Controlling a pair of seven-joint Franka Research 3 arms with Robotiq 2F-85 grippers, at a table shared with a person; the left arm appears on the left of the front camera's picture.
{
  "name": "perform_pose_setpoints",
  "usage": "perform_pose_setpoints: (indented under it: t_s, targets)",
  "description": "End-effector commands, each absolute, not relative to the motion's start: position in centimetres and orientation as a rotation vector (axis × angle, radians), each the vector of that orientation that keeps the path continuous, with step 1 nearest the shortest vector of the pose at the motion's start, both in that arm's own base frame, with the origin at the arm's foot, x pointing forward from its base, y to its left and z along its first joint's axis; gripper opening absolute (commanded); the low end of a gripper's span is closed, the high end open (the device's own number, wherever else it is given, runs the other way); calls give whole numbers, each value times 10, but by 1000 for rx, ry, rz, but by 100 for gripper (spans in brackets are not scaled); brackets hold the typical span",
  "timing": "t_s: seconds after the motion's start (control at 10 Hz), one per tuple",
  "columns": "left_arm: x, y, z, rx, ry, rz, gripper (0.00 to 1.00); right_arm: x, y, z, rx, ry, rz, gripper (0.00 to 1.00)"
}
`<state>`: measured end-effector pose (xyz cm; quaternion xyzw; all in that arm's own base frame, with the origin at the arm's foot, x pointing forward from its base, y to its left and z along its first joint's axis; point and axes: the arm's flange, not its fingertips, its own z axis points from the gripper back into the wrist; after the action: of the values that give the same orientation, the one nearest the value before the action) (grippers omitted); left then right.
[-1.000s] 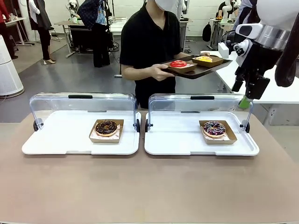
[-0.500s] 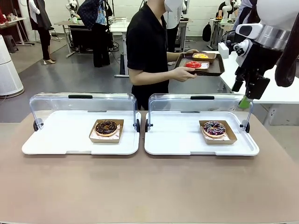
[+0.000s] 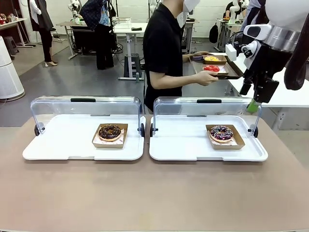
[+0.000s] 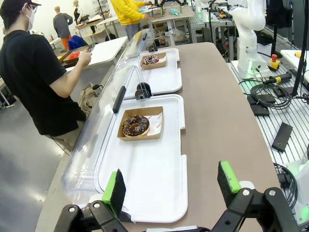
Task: Provide the desired donut to the person.
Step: Place the picked Paper togo box onto the Handle tray extended by the person.
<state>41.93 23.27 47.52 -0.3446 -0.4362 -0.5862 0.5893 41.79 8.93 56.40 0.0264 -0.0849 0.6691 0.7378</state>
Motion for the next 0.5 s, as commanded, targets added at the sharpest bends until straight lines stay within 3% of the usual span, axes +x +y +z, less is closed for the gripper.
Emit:
perform_pose_setpoints:
  t_s: [0.0, 0.4]
  targets:
    - [418, 232, 477, -803, -1022, -1366, 100, 427, 69, 568, 250, -226, 1470, 100]
    - [418, 232, 477, -803, -1022, -1366, 100, 472, -51, 562, 806, -416, 1586, 100]
